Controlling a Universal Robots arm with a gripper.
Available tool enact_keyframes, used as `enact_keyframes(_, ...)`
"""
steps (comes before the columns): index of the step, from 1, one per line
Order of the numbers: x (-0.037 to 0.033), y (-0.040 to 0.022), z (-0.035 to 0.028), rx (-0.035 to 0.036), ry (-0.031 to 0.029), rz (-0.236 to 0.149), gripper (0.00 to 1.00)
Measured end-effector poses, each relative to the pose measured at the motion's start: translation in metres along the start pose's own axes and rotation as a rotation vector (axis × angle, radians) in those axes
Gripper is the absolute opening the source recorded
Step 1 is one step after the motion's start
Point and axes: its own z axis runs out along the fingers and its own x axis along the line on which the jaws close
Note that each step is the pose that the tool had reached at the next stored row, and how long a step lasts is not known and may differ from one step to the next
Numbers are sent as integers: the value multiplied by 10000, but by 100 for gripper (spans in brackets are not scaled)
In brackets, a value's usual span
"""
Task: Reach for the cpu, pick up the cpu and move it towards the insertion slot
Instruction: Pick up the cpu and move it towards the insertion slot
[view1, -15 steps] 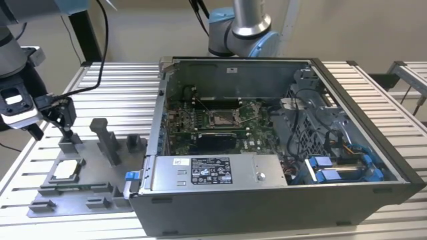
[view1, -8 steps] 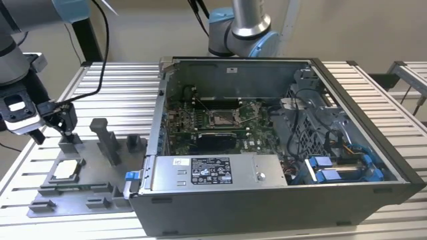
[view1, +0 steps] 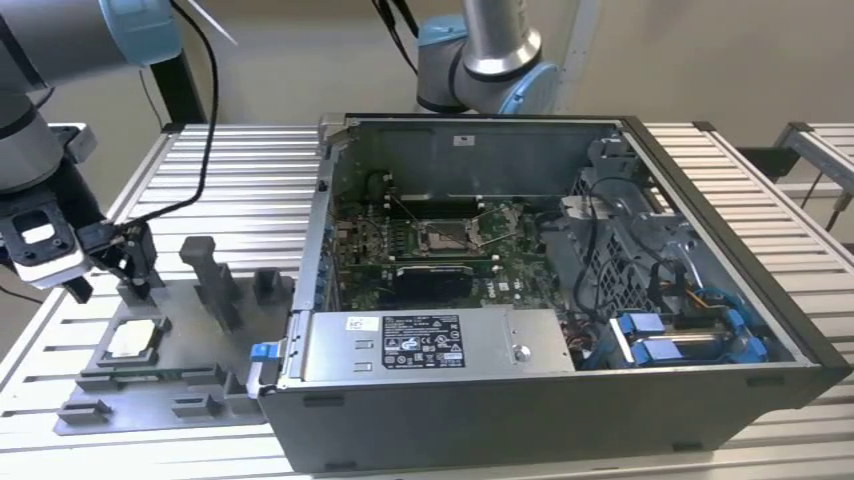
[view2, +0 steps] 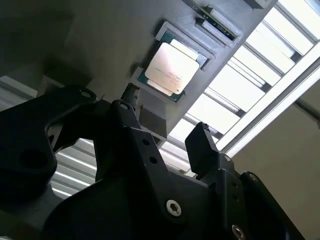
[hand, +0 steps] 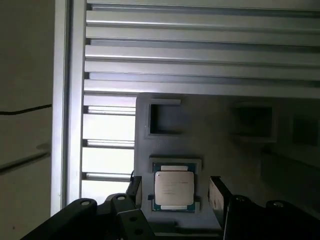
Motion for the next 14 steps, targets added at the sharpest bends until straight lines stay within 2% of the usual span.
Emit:
enact_keyframes(3, 1, -38, 52, -1, -2, -8, 100)
enact_keyframes(8, 1, -49, 131, 0, -6, -109, 100)
enact_keyframes(14, 2, -99, 181, 1, -31, -207, 100)
